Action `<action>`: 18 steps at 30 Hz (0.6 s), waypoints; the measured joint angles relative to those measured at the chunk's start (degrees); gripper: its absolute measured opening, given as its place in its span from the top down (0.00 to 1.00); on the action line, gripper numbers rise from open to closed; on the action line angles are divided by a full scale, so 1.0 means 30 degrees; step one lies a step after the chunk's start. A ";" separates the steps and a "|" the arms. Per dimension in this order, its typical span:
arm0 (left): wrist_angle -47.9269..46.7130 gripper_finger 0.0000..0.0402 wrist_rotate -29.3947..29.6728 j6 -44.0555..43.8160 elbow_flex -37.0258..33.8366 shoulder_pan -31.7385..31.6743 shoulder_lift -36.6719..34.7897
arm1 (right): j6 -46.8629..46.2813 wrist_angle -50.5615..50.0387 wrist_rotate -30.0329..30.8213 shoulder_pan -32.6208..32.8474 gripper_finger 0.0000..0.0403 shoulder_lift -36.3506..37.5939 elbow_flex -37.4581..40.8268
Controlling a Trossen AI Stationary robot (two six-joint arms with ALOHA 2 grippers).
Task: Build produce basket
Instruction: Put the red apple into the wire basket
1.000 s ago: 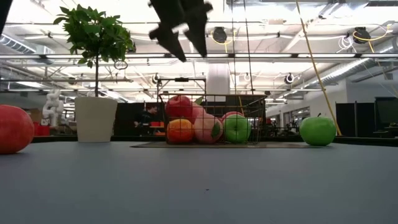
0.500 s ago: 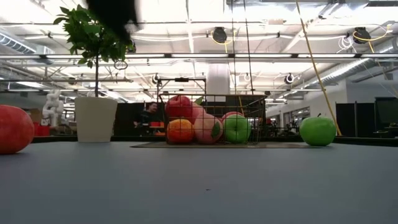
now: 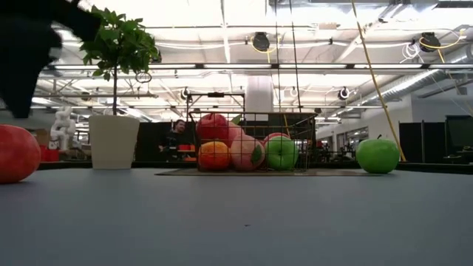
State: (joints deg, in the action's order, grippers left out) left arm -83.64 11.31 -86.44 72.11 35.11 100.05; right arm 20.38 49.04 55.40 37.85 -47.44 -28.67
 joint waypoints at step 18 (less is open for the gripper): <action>0.7171 0.06 -0.1164 -0.1192 -0.8583 -0.0161 -0.6183 | -0.0015 -0.0026 -0.0015 0.0000 0.21 0.0007 -0.0022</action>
State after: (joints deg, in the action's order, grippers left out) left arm -62.12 7.82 -90.02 46.36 34.63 81.50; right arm 20.34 48.96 55.35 37.85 -47.42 -28.73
